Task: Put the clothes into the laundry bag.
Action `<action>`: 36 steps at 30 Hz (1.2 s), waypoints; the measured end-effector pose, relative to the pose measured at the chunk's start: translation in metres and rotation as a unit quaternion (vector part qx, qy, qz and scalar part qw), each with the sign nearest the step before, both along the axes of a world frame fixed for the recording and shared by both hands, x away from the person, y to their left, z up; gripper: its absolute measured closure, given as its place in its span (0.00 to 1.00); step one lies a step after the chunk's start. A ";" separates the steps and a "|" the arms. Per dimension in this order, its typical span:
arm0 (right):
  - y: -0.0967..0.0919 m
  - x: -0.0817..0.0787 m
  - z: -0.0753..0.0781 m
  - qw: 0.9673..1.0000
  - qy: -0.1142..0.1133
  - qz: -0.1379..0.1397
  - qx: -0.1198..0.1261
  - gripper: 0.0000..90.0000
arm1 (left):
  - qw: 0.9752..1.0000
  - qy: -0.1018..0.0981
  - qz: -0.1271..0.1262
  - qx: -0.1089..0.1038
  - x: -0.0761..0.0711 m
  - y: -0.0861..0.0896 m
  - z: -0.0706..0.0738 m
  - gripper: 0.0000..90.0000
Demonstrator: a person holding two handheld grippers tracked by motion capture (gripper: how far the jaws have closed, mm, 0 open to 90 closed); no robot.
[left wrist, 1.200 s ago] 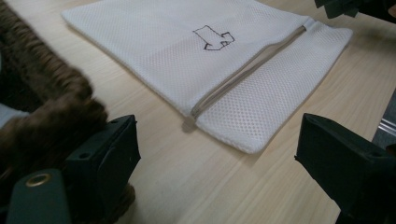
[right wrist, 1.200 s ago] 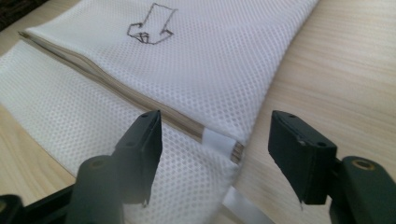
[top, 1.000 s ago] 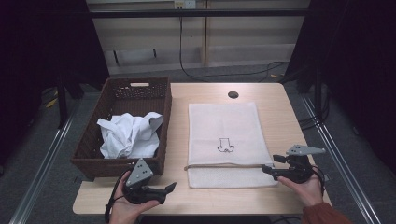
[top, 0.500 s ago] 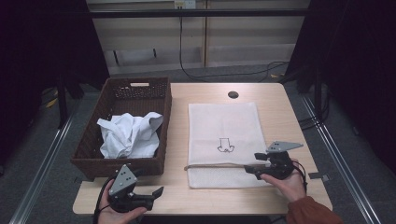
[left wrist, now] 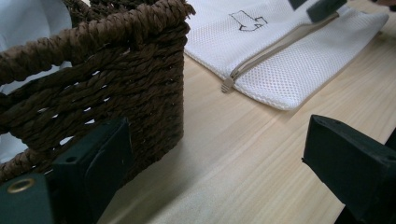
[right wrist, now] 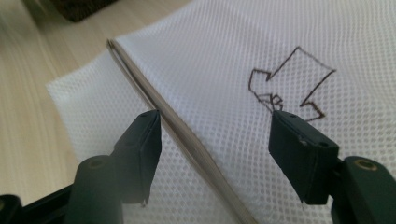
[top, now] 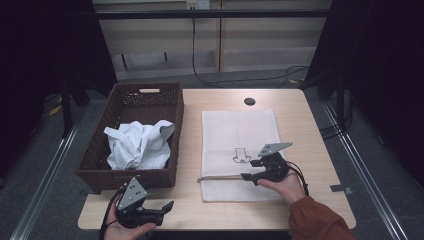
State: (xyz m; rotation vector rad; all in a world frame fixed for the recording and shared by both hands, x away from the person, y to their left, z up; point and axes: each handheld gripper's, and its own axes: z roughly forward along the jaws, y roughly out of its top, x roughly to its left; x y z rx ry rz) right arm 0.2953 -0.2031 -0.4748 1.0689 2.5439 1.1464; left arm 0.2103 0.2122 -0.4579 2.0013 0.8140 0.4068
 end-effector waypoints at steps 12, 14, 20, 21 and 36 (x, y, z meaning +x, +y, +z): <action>0.001 0.001 -0.018 0.999 0.012 -0.002 -0.053 0.54 | 1.000 0.006 0.001 0.000 0.003 0.000 -0.003 0.09; 0.002 0.001 -0.019 0.999 0.008 0.003 -0.047 0.60 | 1.000 0.006 0.001 0.001 0.002 0.001 -0.003 0.09; 0.002 0.000 -0.020 0.999 0.003 -0.004 -0.048 0.64 | 1.000 0.007 -0.001 0.002 0.002 -0.001 -0.004 0.09; 0.001 0.000 -0.021 0.999 0.003 -0.004 -0.044 0.65 | 1.000 0.007 -0.002 0.002 0.002 -0.001 -0.004 0.09; -0.002 0.003 -0.022 0.999 0.011 -0.021 -0.029 0.74 | 1.000 0.004 -0.002 0.002 0.002 -0.001 -0.004 0.09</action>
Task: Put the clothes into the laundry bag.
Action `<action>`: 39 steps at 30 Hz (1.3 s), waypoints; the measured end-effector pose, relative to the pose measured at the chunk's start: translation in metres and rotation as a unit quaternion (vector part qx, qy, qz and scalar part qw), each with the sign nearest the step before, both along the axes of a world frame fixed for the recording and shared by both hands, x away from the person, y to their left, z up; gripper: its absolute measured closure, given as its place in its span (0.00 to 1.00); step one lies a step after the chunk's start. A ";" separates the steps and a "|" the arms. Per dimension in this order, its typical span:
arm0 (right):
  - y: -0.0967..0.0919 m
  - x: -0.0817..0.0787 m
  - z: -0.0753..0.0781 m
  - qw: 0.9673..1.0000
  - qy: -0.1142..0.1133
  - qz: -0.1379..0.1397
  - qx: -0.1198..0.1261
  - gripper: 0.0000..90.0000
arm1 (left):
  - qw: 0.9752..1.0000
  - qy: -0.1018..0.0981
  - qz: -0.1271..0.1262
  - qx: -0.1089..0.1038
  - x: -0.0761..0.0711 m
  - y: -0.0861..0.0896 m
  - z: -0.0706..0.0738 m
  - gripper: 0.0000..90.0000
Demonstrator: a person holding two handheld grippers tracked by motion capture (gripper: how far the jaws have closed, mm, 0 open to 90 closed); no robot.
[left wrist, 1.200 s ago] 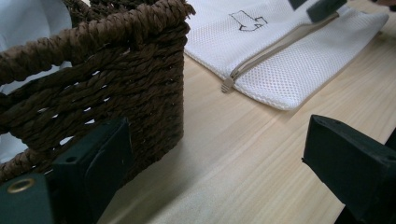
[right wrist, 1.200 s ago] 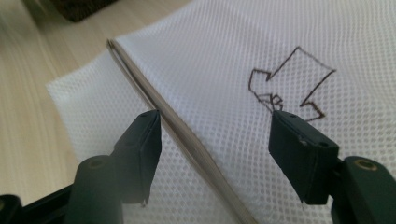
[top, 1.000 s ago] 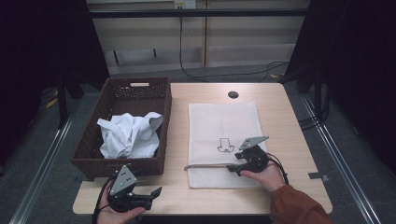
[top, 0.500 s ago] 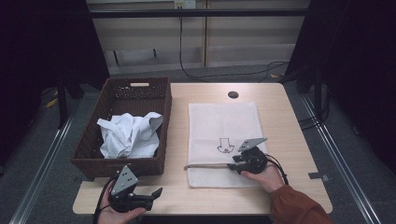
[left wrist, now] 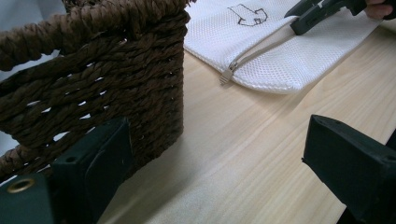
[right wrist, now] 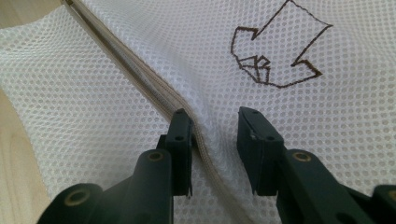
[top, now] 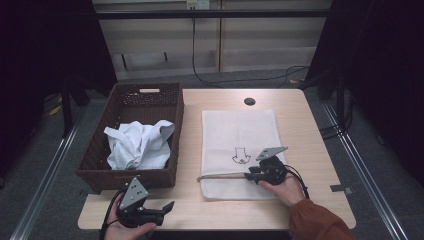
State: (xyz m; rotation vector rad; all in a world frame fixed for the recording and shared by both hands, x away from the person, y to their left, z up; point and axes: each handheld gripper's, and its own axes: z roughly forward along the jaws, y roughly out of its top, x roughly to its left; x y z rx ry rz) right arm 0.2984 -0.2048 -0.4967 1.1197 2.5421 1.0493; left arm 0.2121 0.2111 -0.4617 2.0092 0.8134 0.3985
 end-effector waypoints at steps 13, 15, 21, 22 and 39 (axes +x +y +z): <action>-0.001 0.004 0.000 0.999 0.026 -0.010 0.025 0.95 | 1.000 0.001 -0.003 0.000 0.000 0.000 0.000 0.09; -0.002 0.004 0.001 0.999 0.030 -0.016 0.025 0.95 | 1.000 -0.003 -0.003 0.003 0.000 0.000 0.000 0.09; -0.004 0.004 0.003 0.999 0.023 -0.019 0.030 0.97 | 1.000 -0.001 -0.003 0.004 0.000 0.001 0.000 0.09; -0.003 0.004 0.003 0.999 0.024 -0.020 0.032 0.97 | 1.000 -0.003 -0.004 0.004 0.000 0.001 0.000 0.09; -0.007 0.003 0.024 0.997 -0.039 -0.027 0.063 0.97 | 1.000 -0.002 0.002 0.003 0.000 0.001 0.001 0.08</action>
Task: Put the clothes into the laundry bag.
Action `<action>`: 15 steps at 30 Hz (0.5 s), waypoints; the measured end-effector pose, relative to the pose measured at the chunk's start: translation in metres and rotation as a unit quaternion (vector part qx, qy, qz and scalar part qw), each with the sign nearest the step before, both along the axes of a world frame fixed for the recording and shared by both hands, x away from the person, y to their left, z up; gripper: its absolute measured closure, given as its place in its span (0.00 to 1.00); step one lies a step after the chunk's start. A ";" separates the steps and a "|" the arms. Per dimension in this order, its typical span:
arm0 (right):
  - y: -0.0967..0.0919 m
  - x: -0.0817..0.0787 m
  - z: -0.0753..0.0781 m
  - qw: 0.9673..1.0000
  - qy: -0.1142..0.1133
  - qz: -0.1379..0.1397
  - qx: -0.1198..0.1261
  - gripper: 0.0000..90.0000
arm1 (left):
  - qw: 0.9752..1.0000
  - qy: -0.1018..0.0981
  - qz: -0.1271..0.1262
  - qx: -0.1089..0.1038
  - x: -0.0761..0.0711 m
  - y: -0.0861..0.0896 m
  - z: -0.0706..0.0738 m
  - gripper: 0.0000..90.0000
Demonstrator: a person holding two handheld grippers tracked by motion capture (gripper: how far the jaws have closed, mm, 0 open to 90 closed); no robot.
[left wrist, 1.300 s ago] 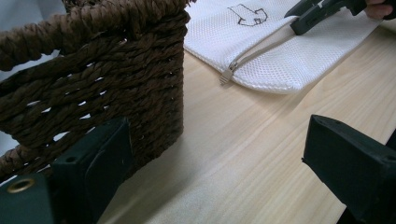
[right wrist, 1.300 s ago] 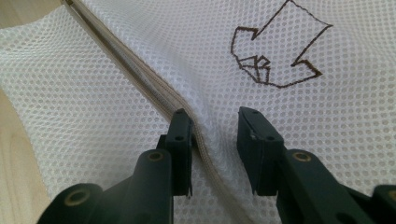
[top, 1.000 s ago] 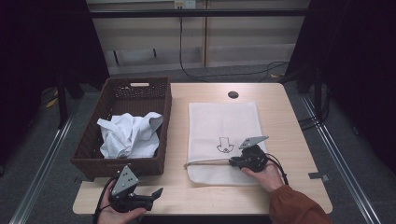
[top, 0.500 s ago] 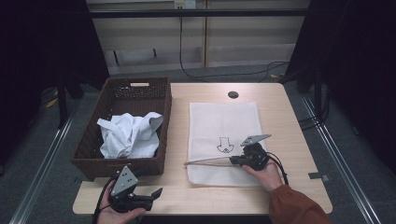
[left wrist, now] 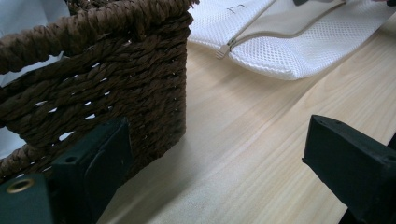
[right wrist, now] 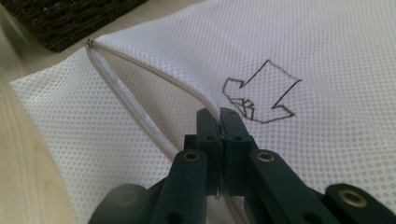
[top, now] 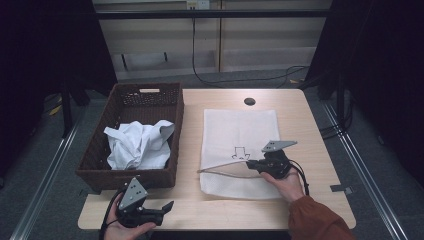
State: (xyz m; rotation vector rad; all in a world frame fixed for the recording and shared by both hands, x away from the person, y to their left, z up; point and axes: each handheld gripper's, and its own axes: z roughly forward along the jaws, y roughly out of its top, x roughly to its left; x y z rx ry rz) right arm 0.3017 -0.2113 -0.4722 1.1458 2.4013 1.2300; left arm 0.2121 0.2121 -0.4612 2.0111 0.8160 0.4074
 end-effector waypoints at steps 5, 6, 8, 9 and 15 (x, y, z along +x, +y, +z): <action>0.000 0.000 0.005 1.000 -0.012 -0.004 0.004 0.97 | 1.000 -0.001 0.001 0.005 -0.001 -0.001 0.000 0.08; 0.000 0.000 0.006 1.000 -0.016 -0.004 0.005 0.98 | 1.000 -0.001 0.001 0.009 -0.001 0.000 0.001 0.09; 0.000 0.000 0.010 1.000 -0.020 -0.006 0.003 0.97 | 1.000 -0.001 0.001 0.003 0.000 0.000 0.000 0.08; -0.001 0.001 0.012 1.000 -0.022 -0.005 0.005 0.97 | 1.000 0.000 0.001 0.003 0.000 0.000 0.000 0.08; 0.000 0.004 0.021 0.999 -0.036 -0.013 0.007 0.98 | 1.000 0.000 0.001 0.004 0.000 0.000 0.000 0.08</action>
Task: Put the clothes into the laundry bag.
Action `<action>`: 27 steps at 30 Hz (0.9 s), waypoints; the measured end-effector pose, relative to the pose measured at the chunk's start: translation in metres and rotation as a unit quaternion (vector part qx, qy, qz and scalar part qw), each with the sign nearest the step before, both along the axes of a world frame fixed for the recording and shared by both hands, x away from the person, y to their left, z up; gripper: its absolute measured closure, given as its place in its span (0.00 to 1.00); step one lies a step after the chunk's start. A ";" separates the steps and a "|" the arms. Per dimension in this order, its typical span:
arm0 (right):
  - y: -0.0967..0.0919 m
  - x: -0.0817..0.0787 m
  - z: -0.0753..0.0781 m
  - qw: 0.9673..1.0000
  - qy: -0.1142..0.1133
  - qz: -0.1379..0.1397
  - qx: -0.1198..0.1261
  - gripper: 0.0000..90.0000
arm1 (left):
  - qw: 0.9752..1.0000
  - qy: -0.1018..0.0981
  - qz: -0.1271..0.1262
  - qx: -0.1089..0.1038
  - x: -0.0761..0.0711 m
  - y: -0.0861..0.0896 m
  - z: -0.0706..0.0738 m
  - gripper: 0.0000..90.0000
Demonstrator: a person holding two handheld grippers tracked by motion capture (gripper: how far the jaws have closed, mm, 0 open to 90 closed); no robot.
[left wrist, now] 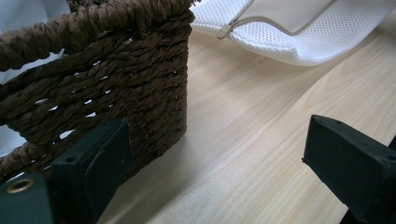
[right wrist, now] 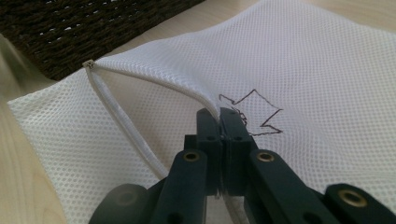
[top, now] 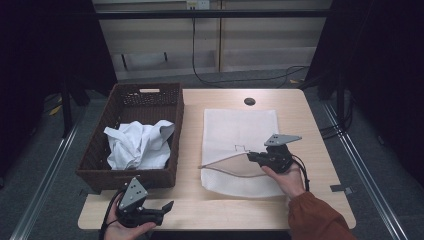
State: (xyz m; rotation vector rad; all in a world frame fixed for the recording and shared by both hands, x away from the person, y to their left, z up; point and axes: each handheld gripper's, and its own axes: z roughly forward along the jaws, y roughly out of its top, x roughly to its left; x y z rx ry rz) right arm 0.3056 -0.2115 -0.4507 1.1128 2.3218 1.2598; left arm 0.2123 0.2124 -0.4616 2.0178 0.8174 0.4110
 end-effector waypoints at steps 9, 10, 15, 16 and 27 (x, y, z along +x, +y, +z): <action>-0.005 0.005 0.019 0.999 -0.027 -0.010 0.028 0.97 | 1.000 -0.001 0.000 -0.002 -0.001 0.001 0.000 0.08; -0.006 0.005 0.020 0.999 -0.027 -0.010 0.030 0.97 | 1.000 -0.001 0.005 0.000 -0.001 0.001 0.001 0.08; -0.004 0.008 0.025 0.999 -0.035 -0.014 0.032 0.97 | 1.000 -0.001 0.002 -0.004 -0.001 0.001 0.001 0.08; -0.003 0.008 0.028 0.999 -0.038 -0.015 0.032 0.97 | 1.000 -0.001 0.003 -0.003 -0.001 0.001 0.001 0.08; -0.003 0.016 0.050 0.996 -0.057 -0.024 0.056 0.98 | 1.000 -0.001 0.001 -0.003 -0.003 0.001 0.004 0.11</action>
